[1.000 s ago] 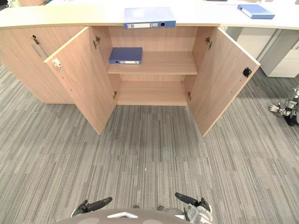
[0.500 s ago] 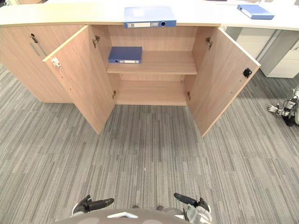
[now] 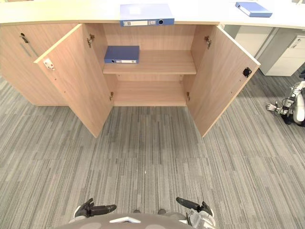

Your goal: Walk over to the cabinet, pick up the folder, carry it to the office cabinet, place the folder inside the office cabinet, then close the office cabinet door

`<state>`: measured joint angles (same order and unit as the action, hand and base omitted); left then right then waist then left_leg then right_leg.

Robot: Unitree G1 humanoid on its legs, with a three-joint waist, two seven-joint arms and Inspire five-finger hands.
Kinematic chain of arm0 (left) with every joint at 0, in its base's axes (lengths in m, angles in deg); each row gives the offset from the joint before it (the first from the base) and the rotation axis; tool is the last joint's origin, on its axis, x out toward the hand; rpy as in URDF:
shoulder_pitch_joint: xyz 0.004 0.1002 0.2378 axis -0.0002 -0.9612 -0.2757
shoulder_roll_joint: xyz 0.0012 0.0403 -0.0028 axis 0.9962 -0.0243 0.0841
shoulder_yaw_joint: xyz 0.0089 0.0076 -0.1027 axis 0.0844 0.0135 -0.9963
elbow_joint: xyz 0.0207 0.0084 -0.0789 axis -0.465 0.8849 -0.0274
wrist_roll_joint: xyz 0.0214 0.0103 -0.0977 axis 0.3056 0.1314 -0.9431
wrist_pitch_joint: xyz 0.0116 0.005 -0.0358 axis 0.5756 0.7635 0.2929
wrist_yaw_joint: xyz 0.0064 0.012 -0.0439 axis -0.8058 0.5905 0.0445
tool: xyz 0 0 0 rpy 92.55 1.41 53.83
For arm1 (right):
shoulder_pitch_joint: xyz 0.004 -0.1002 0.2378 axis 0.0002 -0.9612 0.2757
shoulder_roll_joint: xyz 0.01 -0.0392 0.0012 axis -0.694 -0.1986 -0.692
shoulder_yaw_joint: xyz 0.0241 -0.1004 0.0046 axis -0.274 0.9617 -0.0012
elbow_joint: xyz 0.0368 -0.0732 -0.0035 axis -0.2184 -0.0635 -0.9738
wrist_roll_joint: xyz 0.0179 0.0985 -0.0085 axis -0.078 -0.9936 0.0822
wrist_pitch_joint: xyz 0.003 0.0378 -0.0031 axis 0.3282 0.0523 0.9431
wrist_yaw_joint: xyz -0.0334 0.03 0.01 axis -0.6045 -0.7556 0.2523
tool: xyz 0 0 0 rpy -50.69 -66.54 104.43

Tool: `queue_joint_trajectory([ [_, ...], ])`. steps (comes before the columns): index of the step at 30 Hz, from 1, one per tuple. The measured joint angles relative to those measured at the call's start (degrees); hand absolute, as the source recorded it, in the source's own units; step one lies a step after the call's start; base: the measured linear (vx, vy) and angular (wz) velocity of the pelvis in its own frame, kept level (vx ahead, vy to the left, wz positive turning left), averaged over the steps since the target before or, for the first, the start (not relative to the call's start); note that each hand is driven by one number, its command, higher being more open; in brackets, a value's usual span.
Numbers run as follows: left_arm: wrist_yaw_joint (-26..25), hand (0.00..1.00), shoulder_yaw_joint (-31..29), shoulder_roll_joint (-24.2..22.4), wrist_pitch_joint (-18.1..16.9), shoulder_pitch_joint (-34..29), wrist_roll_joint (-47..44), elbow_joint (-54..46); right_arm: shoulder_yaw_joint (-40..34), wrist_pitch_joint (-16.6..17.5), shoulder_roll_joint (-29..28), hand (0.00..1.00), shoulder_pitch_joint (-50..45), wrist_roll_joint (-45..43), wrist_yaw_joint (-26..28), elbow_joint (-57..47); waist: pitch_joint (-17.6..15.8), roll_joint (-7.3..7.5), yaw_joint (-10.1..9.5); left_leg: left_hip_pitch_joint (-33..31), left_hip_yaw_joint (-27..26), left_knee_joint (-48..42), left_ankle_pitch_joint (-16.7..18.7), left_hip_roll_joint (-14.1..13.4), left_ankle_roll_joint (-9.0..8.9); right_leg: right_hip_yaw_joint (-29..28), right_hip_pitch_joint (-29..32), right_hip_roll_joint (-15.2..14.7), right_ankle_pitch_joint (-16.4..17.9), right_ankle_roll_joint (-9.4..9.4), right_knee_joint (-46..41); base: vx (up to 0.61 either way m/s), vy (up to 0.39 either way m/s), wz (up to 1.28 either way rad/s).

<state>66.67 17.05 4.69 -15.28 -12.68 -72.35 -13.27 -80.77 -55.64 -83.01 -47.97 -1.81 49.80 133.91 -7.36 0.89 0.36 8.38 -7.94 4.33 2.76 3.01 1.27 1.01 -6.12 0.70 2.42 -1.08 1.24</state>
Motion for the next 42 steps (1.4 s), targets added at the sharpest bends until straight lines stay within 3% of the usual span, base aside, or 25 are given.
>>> queue_joint_trajectory([
  [4, 0.2, 1.00, 0.2, 0.5, 0.1, 0.1, 0.1, 0.0, 0.3, -0.1, 0.0, 1.00, 0.1, 0.1, 0.0, -0.2, -0.2, 0.38, -0.18, -2.6, -1.4, -3.6, 2.6, -0.3, 0.72, -1.3, 1.3, 0.1, 0.1, -0.03, -0.2, 0.01, -0.001, -0.19],
  [6, 0.2, 1.00, 0.2, 0.5, 0.0, 0.2, 0.1, 0.0, 0.3, -0.1, 0.0, 1.00, 0.2, 0.5, 0.0, -0.5, -0.4, 0.25, -0.30, -3.9, -2.4, -6.7, 5.0, -0.7, 0.72, -2.1, 3.0, 0.1, 2.2, -0.24, -3.6, 0.07, 0.011, -0.23],
  [8, 0.2, 1.00, 0.7, 0.6, 0.0, 0.2, 0.1, -0.1, 0.2, -0.1, 0.0, 1.00, 0.1, 0.5, 0.1, -1.2, -0.5, 0.17, -0.29, -4.1, -2.9, -9.9, 8.0, -0.5, 1.23, -2.2, 6.6, -0.4, 7.8, -1.71, -13.6, 0.10, 0.019, -0.18],
  [11, 0.2, 1.00, 2.3, 0.9, 0.0, 0.5, 0.2, 0.0, 0.2, 0.0, -0.1, 1.00, 0.7, 0.5, 0.8, -2.1, -1.2, -0.11, -0.25, -2.6, -3.6, -11.3, 9.3, -0.4, 1.58, 0.8, 13.0, -1.6, 10.4, -3.91, -30.7, 0.10, 0.065, -0.09],
  [12, 0.2, 1.00, 2.3, 1.0, 0.0, 1.0, 0.3, 0.0, 0.2, 0.1, -0.3, 1.00, 1.1, 0.4, 0.9, -2.9, -2.3, 0.04, -0.22, -0.7, -3.6, -11.2, 10.0, -0.2, 2.58, 2.7, 16.6, -2.8, 10.6, -4.12, -40.0, 0.15, 0.094, 0.00],
  [14, 0.1, 1.00, 2.2, 1.3, 0.3, 1.7, 0.3, 0.2, 0.3, 0.6, -0.3, 1.00, 1.2, 0.3, 1.1, -3.4, -3.1, 0.23, -0.12, 1.3, -2.6, -11.1, 11.3, 0.3, 3.40, 4.8, 20.0, -4.7, 13.6, -2.33, -46.9, 0.17, 0.050, 0.16],
  [16, 0.1, 1.00, 2.1, 1.1, 0.6, 1.8, 0.3, 0.2, 0.3, 0.9, -0.1, 1.00, 1.2, -0.3, 1.1, -3.8, -3.2, -0.07, 0.09, 3.1, -1.3, -10.3, 12.1, -0.2, 3.13, 5.9, 22.3, -4.9, 15.1, -1.85, -45.6, 0.23, -0.017, 0.34],
  [18, 0.1, 1.00, 2.1, 0.5, 0.8, 2.2, 0.3, 0.2, 0.3, 1.2, 0.4, 1.00, 1.7, -0.7, 1.2, -4.5, -3.6, -1.42, 0.83, 4.7, 0.8, -9.0, 13.0, -3.2, 2.14, 7.7, 25.4, -2.8, 14.6, -1.36, -36.5, 0.31, -0.097, 0.51],
  [19, 0.1, 1.00, 2.2, 0.4, 0.8, 2.3, 0.3, 0.3, 0.5, 1.2, 0.6, 1.00, 1.9, -0.6, 1.2, -4.4, -3.8, -1.73, 1.15, 5.2, 1.5, -8.6, 13.1, -4.0, 1.87, 8.0, 25.9, -2.2, 13.2, -1.26, -33.2, 0.44, -0.182, 0.62],
  [20, 0.3, 1.00, 2.2, 0.6, 0.8, 2.3, 0.3, 0.2, 1.5, 1.2, 0.9, 1.00, 1.8, -0.6, 1.1, -4.4, -3.7, -1.60, 1.45, 5.9, 2.5, -7.9, 13.4, -4.8, 0.62, 8.0, 25.9, -1.3, 8.7, -0.80, -25.3, 0.31, -0.139, 0.51],
  [21, 0.4, 1.00, 2.2, 0.8, 0.8, 2.3, 0.4, 0.3, 2.1, 1.2, 1.1, 1.00, 1.4, -0.6, 1.2, -4.2, -3.7, -1.28, 1.45, 6.5, 2.9, -7.8, 13.8, -4.9, -0.18, 7.8, 25.8, -1.4, 4.1, -0.12, -23.6, 0.43, -0.207, 0.56],
  [22, 0.1, 1.00, 1.7, 0.2, 0.9, 2.4, 0.6, 1.0, 2.0, 1.2, 1.6, 1.00, 1.2, -0.6, 1.2, -3.8, -3.5, -1.69, 1.47, 8.0, 3.9, -8.3, 14.8, -6.2, -1.96, 8.5, 24.9, -1.0, 1.1, 2.33, -24.9, 0.40, -0.187, 0.36],
  [24, 0.4, 1.00, 0.2, -1.0, 0.7, 2.8, 1.1, 0.9, 2.1, 1.3, 1.9, 1.00, 1.2, -0.3, 1.0, -4.0, -3.1, -2.84, 1.18, 6.4, 3.9, -12.7, 13.4, -7.5, -4.31, 9.4, 23.8, -0.5, 3.2, 3.74, -25.1, 0.62, -0.287, 0.25],
  [25, 0.3, 1.00, -1.7, -1.9, 0.7, 3.2, 1.1, 0.4, 2.1, 1.2, 1.7, 1.00, 1.1, -0.5, 1.1, -4.6, -3.2, -3.17, 1.28, 3.3, 3.7, -21.2, 12.5, -7.8, -5.59, 9.8, 21.3, -0.4, 3.7, 4.38, -23.1, 0.62, -0.270, 0.27],
  [26, 0.2, 1.00, -4.2, -2.9, 0.7, 3.5, 1.0, -0.3, 2.7, 0.9, 1.7, 1.00, 1.0, -0.6, 1.0, -4.6, -3.4, -3.36, 1.22, -2.4, 3.5, -35.5, 11.3, -9.5, -5.93, 10.0, 16.8, -0.1, 3.8, 4.53, -19.5, 0.50, -0.206, 0.28],
  [27, 0.1, 1.00, -5.1, -3.5, 0.7, 3.5, 1.0, -1.1, 2.9, 0.8, 1.6, 1.00, 0.9, -0.6, 0.9, -4.6, -3.4, -3.41, 1.19, -4.9, 2.8, -42.4, 11.3, -10.8, -5.92, 10.1, 14.5, 0.4, 3.8, 4.66, -17.9, 0.44, -0.201, 0.20],
  [28, 0.2, 1.00, -5.9, -4.1, 0.6, 3.5, 0.9, -2.6, 3.5, 0.8, 1.3, 1.00, 0.3, -0.7, 0.8, -5.4, -3.6, -3.66, 0.86, -8.7, 0.3, -53.1, 11.5, -14.2, -6.16, 10.2, 10.0, 1.3, 4.2, 5.19, -15.5, 0.38, -0.169, -0.01],
  [29, 0.2, 1.00, -6.4, -5.0, 0.6, 3.7, 0.9, -4.3, 5.0, 1.0, 1.2, 1.00, -0.2, -0.7, 0.6, -6.4, -4.0, -3.21, -0.10, -12.0, -2.1, -58.9, 11.8, -16.9, -5.76, 9.9, 6.5, 1.9, 4.8, 5.72, -13.7, 0.35, -0.135, -0.11],
  [31, 0.6, 1.00, -5.9, -5.8, 0.1, 4.1, 1.0, -6.1, 5.3, 1.0, 0.5, 1.00, 0.1, -0.7, 0.5, -7.4, -3.9, -3.08, -0.45, -16.8, -4.2, -59.8, 12.7, -18.6, -5.57, 9.0, 3.7, 2.1, 6.1, 5.78, -11.9, 0.23, -0.034, -0.21],
  [34, 0.5, 1.00, -5.0, -6.0, -0.2, 4.2, 0.9, -6.8, 4.7, 0.9, -0.5, 1.00, 0.2, -0.8, 0.5, -8.1, -3.8, -2.94, -1.06, -20.7, -7.6, -49.2, 14.0, -17.8, -5.12, 7.0, 0.5, 1.5, 6.5, 4.84, -9.9, 0.26, 0.051, -0.33],
  [36, 0.3, 1.00, -5.1, -6.1, -0.2, 4.7, 0.8, -6.7, 4.6, 0.8, -0.7, 1.00, 0.0, -0.8, -0.1, -7.9, -4.1, -2.18, -1.84, -21.6, -7.2, -34.4, 12.6, -13.8, -5.71, 5.1, -1.2, -0.7, 7.4, 3.25, -8.9, 0.31, 0.146, -0.40],
  [37, 0.2, 1.00, -5.1, -6.0, -0.2, 4.7, 0.8, -6.7, 4.6, 0.8, -0.8, 1.00, -0.1, -0.8, -0.3, -7.8, -4.0, -1.99, -1.83, -21.6, -7.0, -30.6, 11.2, -12.6, -5.73, 4.6, -1.6, -1.3, 7.7, 2.65, -8.8, 0.32, 0.190, -0.35],
  [38, 0.2, 1.00, -5.1, -6.0, -0.2, 4.7, 0.7, -6.4, 4.5, 0.8, -0.7, 1.00, -0.5, -0.7, -0.3, -7.7, -4.0, -1.95, -1.85, -20.9, -6.3, -24.9, 6.1, -11.1, -4.84, 3.7, -2.6, -2.0, 8.4, 1.40, -8.2, 0.35, 0.221, -0.40],
  [39, 0.1, 1.00, -5.2, -5.8, -0.2, 4.8, 0.7, -5.5, 4.5, 0.7, -1.0, 1.00, -1.0, -0.7, -0.4, -7.5, -3.7, -1.65, -2.07, -19.3, -6.4, -23.5, 1.8, -9.8, -1.95, 2.3, -3.6, -3.1, 9.3, -0.05, -7.9, 0.37, 0.238, -0.38],
  [42, 0.0, 1.00, -5.1, -4.4, -0.1, 4.9, 0.9, -4.5, 4.5, 0.7, -2.3, 1.00, -1.5, -0.7, -0.1, -6.8, -2.6, 0.63, -2.23, -17.1, -9.2, -24.7, 6.4, -8.1, -0.74, 0.7, -3.3, -6.0, 10.1, -1.80, -11.5, 0.42, 0.266, -0.37],
])
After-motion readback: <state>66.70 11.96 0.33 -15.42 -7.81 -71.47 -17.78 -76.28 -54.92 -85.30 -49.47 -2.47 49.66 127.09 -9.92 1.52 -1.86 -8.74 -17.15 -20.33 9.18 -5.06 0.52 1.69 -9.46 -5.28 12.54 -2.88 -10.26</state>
